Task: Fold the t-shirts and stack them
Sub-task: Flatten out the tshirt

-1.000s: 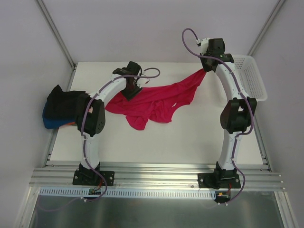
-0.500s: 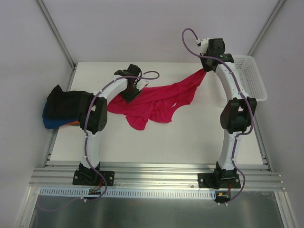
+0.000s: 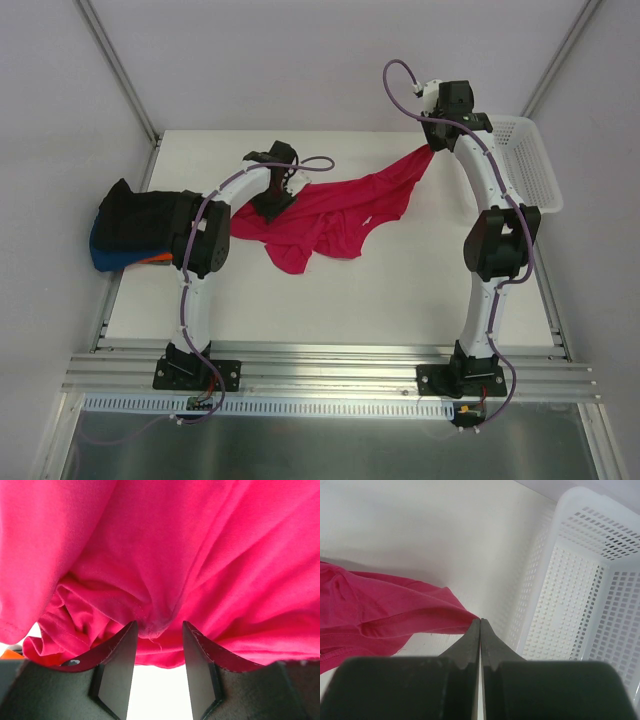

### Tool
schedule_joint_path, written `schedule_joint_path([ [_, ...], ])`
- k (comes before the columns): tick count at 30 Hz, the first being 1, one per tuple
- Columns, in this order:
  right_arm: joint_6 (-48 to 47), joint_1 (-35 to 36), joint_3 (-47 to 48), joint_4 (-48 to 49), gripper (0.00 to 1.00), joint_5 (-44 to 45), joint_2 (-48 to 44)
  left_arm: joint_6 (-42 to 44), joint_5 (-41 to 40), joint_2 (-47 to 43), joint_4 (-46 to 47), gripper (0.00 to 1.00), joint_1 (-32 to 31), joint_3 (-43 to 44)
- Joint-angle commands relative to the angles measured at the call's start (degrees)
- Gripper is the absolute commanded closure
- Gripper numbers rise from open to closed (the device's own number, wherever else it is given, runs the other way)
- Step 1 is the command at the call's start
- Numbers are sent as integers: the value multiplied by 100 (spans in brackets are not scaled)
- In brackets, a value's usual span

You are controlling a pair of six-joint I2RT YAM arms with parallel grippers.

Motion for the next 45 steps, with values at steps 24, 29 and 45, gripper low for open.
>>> schedule_joint_path([
  [24,74,-15,685,306,100,-146,-847,846,-327,-985,-117,100,462,1860],
  [29,390,-137,738,667,100,-40,-1419,1209,-433,-1670,-117,100,620,1975],
  [45,1559,-550,-53,-43,100,444,-4222,1491,-196,-3840,15,100,989,1580],
])
